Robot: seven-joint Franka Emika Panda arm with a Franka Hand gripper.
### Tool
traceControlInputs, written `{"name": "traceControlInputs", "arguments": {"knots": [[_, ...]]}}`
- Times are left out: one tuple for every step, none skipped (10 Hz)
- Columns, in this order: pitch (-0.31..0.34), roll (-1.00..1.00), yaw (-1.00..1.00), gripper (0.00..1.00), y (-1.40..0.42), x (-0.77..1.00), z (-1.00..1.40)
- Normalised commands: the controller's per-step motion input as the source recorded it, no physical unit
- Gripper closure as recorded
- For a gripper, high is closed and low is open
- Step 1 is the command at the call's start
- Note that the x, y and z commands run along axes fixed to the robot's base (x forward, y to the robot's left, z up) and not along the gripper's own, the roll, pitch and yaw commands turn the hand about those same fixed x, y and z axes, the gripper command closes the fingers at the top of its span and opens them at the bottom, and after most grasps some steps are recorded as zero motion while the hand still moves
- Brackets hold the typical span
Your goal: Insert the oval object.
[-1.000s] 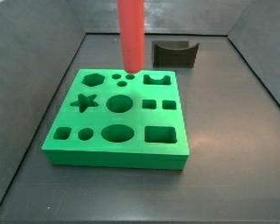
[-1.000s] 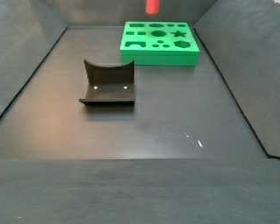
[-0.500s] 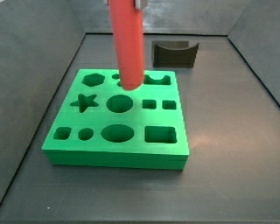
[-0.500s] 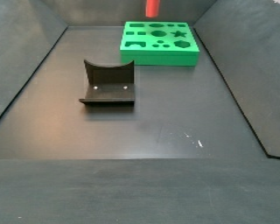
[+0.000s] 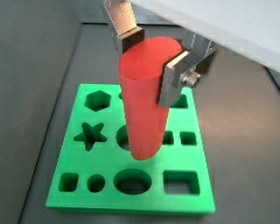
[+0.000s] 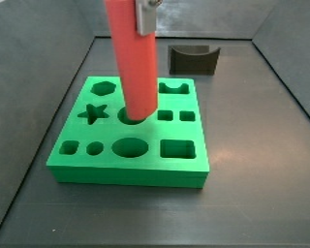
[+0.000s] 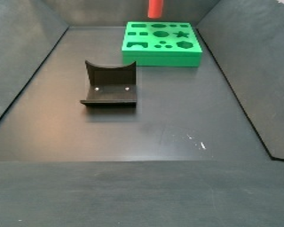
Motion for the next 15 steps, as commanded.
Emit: {"name": "traceControlInputs", "arguments": {"knots": [[0.000, 0.00, -0.95, 1.00, -0.20, 0.00, -0.17], [0.023, 0.01, -0.94, 1.00, -0.20, 0.00, -0.15], [0.026, 0.01, -0.94, 1.00, -0.20, 0.00, -0.15], [0.027, 0.01, -0.94, 1.00, -0.20, 0.00, -0.15], [0.026, 0.02, -0.95, 1.00, -0.19, 0.00, -0.16], [0.024, 0.02, -0.95, 1.00, -0.17, 0.00, -0.16], [0.024, 0.03, -0.96, 1.00, -0.16, 0.00, -0.16], [0.030, 0.04, -0.96, 1.00, -0.15, 0.00, -0.17], [0.031, 0.04, -0.96, 1.00, -0.15, 0.00, -0.17], [0.047, 0.06, -0.96, 1.00, -0.13, 0.00, -0.19], [0.073, 0.08, -0.93, 1.00, -0.13, -0.02, -0.21], [0.067, 0.08, -0.91, 1.00, -0.18, -0.01, -0.27], [0.101, 0.12, -0.87, 1.00, -0.20, -0.05, -0.13], [0.091, 0.10, -0.73, 1.00, -0.17, -0.11, -0.09], [0.064, 0.09, -0.53, 1.00, -0.05, -0.09, -0.12]]}}
